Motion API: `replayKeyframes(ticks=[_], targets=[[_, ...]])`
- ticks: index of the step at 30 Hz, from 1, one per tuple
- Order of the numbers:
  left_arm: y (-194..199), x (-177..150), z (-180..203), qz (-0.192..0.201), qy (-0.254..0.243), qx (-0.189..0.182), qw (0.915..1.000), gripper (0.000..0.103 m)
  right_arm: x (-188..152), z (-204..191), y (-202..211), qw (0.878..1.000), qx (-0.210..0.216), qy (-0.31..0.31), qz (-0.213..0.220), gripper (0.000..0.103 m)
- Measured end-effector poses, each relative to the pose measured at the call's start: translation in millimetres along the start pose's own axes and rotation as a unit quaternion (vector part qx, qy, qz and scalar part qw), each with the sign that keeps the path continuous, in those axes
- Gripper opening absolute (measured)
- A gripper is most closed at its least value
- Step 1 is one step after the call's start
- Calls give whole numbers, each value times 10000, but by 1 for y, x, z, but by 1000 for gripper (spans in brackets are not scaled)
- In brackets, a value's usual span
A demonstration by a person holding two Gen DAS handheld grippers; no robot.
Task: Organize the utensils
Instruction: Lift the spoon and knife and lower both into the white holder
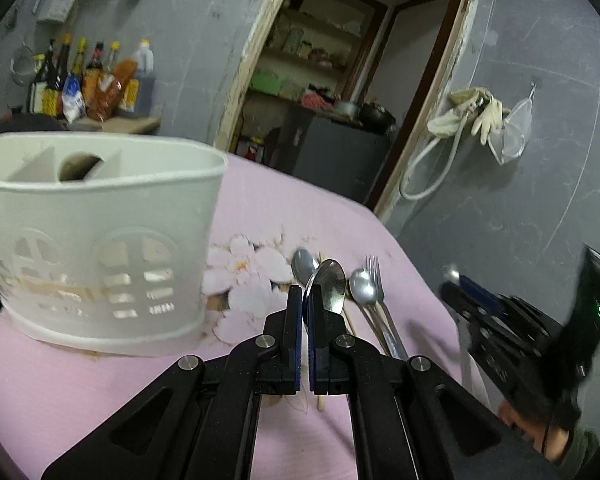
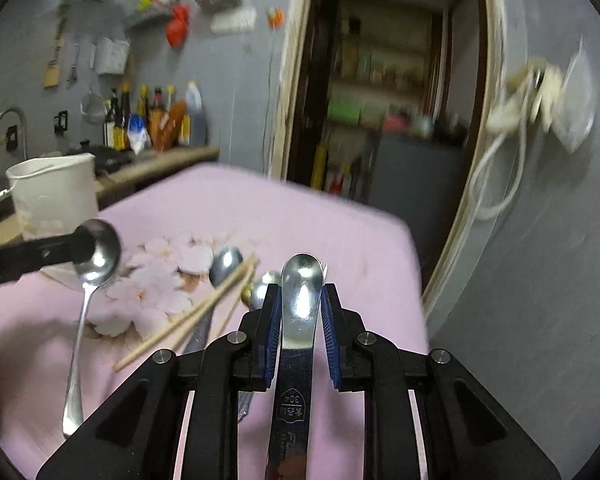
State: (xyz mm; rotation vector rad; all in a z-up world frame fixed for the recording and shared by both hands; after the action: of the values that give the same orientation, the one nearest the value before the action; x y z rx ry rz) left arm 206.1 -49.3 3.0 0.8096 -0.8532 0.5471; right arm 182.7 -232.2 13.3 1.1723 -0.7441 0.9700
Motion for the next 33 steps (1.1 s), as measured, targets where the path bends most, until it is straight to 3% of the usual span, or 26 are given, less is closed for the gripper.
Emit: replayKeyframes(ticks=[4,14,27,33], targets=[[17,1,6,421,-141,81,9990,1,5,-11,29,9961,-303,126,825,18],[62,19,2,1034,-209,369,9937,1,24,-26,65,9817,-359,130,1868,17],[137,86,-22,1751,-707,1317,9731,1,99,-68,72,9645,550,-139,2578,17],[162,116,-47,2185,-975,1962,9509,1,135,-93,66,9523,1209,-489,2757,18]])
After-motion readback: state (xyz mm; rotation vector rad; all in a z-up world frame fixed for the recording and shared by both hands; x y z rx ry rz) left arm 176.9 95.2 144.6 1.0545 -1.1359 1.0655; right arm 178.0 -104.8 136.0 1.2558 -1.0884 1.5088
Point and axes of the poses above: each gripper's, at about its wrist camera, not at the fingertips, and y roughly against the way its jaws point, z to its right, x to its top, the point moved 2 cm from there along -y, roughly the way its jaws point, and after that the axes turned 10 degrees about -x, right-handed, at the moved point
